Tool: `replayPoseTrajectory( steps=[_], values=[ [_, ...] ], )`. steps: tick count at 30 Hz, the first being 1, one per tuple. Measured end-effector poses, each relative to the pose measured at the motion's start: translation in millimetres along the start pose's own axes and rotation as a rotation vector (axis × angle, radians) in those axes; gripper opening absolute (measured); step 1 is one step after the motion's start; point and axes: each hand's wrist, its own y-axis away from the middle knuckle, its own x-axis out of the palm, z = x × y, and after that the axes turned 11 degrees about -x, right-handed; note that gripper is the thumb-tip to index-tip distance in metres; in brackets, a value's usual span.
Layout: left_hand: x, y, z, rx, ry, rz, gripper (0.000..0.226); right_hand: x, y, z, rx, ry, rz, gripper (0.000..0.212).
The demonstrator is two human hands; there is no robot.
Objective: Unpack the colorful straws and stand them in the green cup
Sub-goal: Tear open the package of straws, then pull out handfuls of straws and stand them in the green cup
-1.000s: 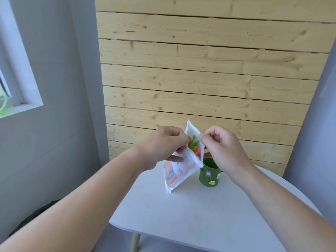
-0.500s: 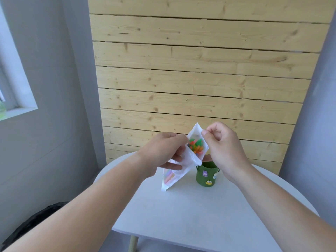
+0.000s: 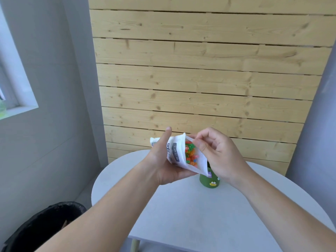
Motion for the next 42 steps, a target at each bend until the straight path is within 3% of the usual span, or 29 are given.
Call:
replayPoseTrajectory(
  steps=[3, 8, 12, 15, 20, 23, 25, 29, 35, 39, 42],
  values=[
    [1, -19, -2, 0.079, -0.001, -0.091, 0.067, 0, 0, -12, 0.037, -0.038, 0.02, 0.011],
    [-3, -47, -4, 0.161, 0.008, -0.097, 0.075, -3, 0, -34, 0.097, -0.078, -0.019, 0.011],
    [-7, -70, -6, 0.29, 0.035, -0.117, 0.068, -7, 0, -49, 0.203, -0.124, -0.128, 0.011],
    [-11, -86, -11, 0.352, 0.09, -0.129, 0.068, -8, -2, -61, 0.38, -0.12, -0.241, 0.021],
    [-8, -105, -19, 0.522, 0.038, -0.198, 0.073, -5, -13, -64, 0.764, -0.55, -0.558, 0.043],
    [-2, -109, -20, 0.683, -0.029, -0.255, 0.073, 1, -17, -66, 0.863, -0.754, -0.624, 0.05],
    [6, -107, -16, 0.745, -0.106, -0.285, 0.082, 6, -18, -70, 0.885, -0.814, -0.646, 0.052],
    [17, -99, -6, 0.902, -0.25, -0.331, 0.059, 13, -15, -82, 0.873, -0.917, -0.643, 0.052],
    [25, -92, 4, 0.977, -0.384, -0.33, 0.057, 14, -16, -79, 0.834, -0.982, -0.601, 0.053],
    [22, -92, 1, 0.988, -0.337, -0.364, 0.056, 19, -15, -79, 0.815, -0.943, -0.571, 0.043],
    [18, -92, -5, 0.967, -0.25, -0.395, 0.054, 20, -15, -80, 0.904, -0.841, -0.577, 0.039]
  ],
)
